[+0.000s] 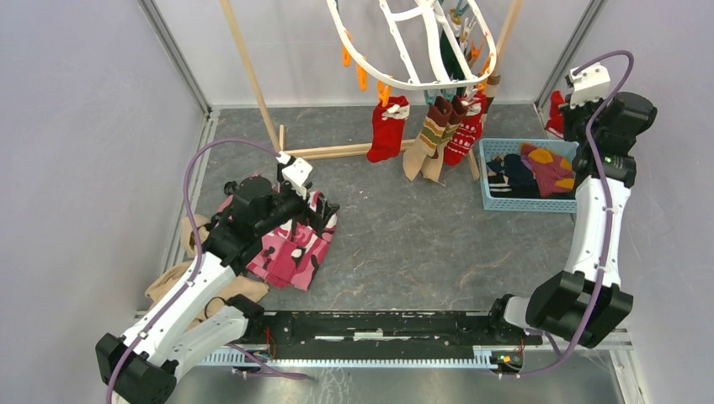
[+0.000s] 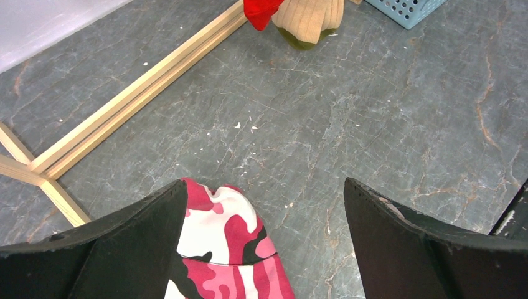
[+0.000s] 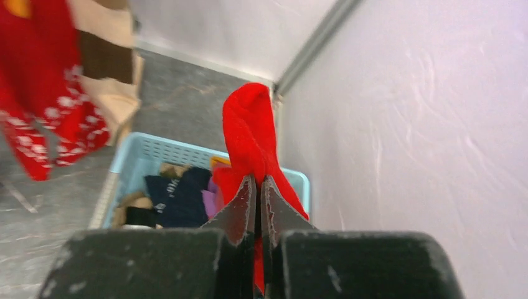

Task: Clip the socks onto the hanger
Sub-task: Pick up the sock from the bin.

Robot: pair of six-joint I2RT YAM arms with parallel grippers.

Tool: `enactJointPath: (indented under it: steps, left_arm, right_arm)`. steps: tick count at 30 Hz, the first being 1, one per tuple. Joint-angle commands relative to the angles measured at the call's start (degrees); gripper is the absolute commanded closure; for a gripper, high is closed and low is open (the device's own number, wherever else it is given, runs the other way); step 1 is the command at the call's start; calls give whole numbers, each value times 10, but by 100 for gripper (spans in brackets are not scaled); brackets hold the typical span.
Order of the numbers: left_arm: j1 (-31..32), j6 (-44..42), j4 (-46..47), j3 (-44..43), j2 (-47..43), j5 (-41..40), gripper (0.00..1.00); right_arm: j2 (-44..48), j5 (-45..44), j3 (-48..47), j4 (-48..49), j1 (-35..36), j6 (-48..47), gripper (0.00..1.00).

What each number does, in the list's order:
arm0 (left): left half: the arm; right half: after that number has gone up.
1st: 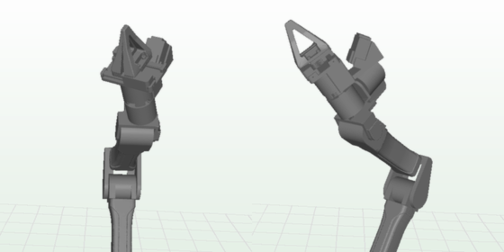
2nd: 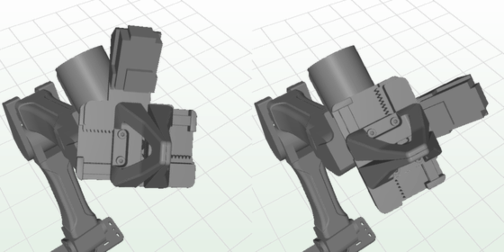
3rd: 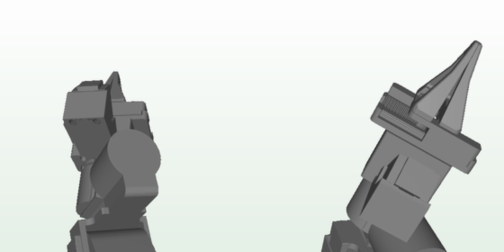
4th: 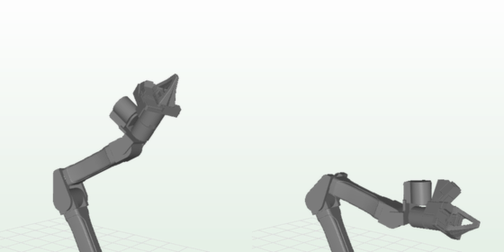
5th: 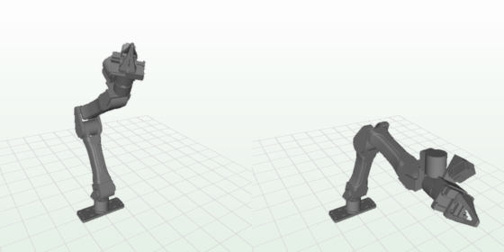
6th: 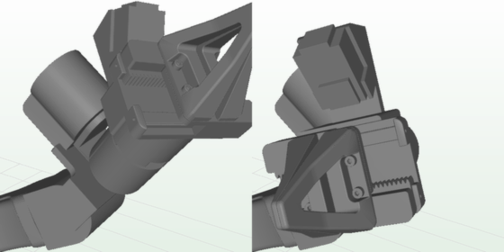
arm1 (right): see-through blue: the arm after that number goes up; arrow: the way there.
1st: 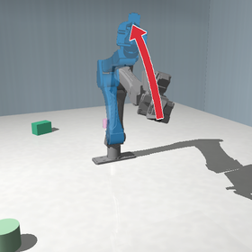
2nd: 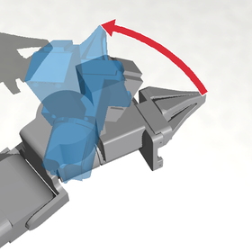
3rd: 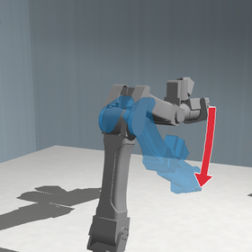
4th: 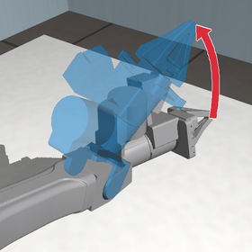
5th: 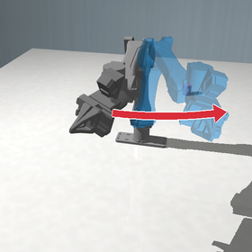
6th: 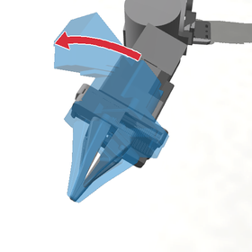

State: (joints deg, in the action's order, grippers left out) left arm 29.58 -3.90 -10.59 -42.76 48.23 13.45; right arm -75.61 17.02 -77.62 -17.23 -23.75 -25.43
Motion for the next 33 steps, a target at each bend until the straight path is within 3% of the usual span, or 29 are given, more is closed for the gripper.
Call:
enactJointPath:
  steps: [1, 8, 11, 15, 18, 23, 28, 33]
  left_arm:
    - [-11, 34, 34, 3, -3, 26, 0]
    - [-20, 37, 85, 21, -4, 161, 1]
    - [-19, 98, 143, 33, 5, 229, 4]
    - [-10, 242, 260, 57, 25, 274, 11]
    - [32, 329, 358, 98, 26, 230, 12]
    - [138, 378, 537, 199, 38, 90, 12]
    - [181, 375, 724, 295, 90, -2, 12]
    - [208, 315, 808, 309, 169, 11, 11]
  right_arm:
    - [26, 148, -11, -3, 1, 26, 100]
    - [60, 440, 53, -85, 5, -18, 100]
    - [79, 504, 91, -149, 15, -80, 100]
    - [82, 614, 137, -265, 43, -186, 100]
    - [67, 636, 161, -367, 113, -314, 100]
    - [77, 667, 236, -275, 198, -275, 99]
    - [59, 666, 252, -281, 253, -307, 99]
    - [37, 658, 253, -310, 285, -344, 98]
